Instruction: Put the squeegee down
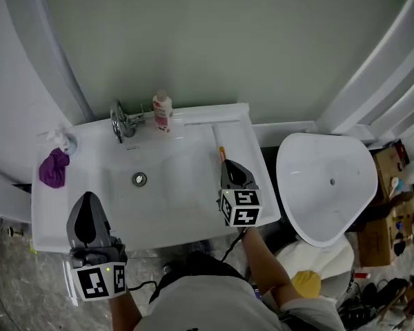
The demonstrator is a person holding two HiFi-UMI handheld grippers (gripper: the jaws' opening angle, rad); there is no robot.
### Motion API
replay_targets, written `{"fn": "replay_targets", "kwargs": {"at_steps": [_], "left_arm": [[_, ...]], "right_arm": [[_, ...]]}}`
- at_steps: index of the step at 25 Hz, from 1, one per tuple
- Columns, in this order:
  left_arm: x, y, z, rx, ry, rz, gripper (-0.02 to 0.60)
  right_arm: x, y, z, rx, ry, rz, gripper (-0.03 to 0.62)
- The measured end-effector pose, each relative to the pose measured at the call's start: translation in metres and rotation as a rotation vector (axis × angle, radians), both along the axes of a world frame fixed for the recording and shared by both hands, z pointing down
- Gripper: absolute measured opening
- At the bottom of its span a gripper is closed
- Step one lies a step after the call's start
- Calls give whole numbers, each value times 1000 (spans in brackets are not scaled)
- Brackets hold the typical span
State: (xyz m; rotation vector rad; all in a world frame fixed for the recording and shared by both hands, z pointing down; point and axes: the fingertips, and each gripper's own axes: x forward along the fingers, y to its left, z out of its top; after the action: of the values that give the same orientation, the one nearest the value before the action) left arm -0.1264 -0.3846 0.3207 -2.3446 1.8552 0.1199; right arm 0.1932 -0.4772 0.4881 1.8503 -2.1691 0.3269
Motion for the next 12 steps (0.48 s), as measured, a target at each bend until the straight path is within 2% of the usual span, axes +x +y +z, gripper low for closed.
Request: {"fn": "replay_targets", "kwargs": {"at_steps": [12], "left_arm": [[-3,32,-11,31,27,105,6]], "right_arm": [[-22,74,-80,179,-23,5,2]]}}
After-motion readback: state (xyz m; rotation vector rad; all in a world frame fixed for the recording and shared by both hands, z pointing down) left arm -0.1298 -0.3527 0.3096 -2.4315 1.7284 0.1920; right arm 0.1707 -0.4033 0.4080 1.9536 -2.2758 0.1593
